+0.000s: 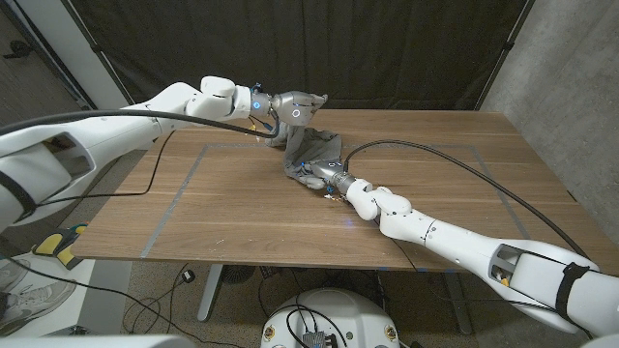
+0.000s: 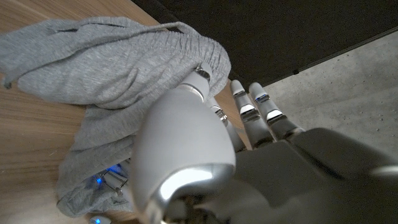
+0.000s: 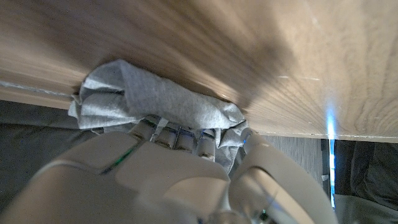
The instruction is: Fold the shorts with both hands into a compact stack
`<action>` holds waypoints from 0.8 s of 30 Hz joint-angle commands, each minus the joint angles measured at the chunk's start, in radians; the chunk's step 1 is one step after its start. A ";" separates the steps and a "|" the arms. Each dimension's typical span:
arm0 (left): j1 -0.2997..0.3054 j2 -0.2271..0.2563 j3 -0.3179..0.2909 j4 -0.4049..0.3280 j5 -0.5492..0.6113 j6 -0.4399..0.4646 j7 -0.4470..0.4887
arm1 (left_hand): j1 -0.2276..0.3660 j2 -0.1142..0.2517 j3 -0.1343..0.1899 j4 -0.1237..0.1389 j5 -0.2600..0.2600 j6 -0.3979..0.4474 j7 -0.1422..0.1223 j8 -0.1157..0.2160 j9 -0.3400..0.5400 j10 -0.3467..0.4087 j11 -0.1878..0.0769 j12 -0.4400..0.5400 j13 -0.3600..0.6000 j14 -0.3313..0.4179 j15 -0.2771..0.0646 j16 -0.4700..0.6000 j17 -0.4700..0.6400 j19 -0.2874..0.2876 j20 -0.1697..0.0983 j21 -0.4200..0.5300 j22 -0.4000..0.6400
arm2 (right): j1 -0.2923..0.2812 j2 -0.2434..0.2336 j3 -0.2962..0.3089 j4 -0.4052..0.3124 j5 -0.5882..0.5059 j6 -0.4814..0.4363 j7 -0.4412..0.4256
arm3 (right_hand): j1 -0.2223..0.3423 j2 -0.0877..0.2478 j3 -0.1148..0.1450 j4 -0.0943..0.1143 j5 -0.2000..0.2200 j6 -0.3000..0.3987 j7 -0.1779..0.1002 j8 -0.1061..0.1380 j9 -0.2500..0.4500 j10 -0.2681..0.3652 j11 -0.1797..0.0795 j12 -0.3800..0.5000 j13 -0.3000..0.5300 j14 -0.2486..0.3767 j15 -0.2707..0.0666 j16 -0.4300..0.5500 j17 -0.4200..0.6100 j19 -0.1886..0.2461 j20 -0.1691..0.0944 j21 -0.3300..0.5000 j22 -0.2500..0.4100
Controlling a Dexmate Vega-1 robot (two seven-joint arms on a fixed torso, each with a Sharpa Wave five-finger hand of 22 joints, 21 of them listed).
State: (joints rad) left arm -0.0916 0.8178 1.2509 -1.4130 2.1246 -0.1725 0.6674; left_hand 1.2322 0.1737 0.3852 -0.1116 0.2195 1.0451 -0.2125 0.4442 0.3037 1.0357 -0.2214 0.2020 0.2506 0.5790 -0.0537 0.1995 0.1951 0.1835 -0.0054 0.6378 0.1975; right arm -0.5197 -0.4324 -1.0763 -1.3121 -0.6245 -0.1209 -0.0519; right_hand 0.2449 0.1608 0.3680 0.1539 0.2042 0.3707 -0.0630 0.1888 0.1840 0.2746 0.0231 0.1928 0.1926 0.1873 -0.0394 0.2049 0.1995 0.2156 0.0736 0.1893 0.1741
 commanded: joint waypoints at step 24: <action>-0.215 -0.173 0.294 0.250 -0.092 -0.025 0.272 | -0.002 -0.014 0.001 0.006 0.012 -0.005 -0.004 0.030 0.010 -0.017 0.000 -0.008 -0.021 -0.007 -0.179 0.004 0.006 0.004 -0.002 0.008 0.002 | -0.003 -0.014 0.001 0.007 0.031 0.000 -0.006 | -0.014 -0.001 0.015 -0.002 0.005 0.007 0.002 0.004 0.004 0.001 0.001 0.007 0.005 -0.005 -0.002 -0.005 0.000 0.004 0.000 0.008 0.003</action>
State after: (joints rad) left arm -0.2821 0.6998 1.4694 -1.2611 2.0670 -0.2410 0.8873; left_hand 1.2282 0.1697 0.3926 -0.1043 0.2273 1.0344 -0.2125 0.4673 0.3092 1.0214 -0.2252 0.1936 0.2321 0.5684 -0.0537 0.1959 0.1957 0.1836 -0.0054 0.6379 0.1975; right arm -0.5124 -0.4253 -1.0748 -1.2701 -0.5927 -0.1067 -0.0756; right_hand 0.2378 0.1572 0.3758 0.1532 0.2042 0.3678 -0.0658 0.1853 0.1835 0.2680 0.0189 0.1935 0.1931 0.1813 -0.0378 0.2008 0.1980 0.1974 0.0555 0.1892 0.1733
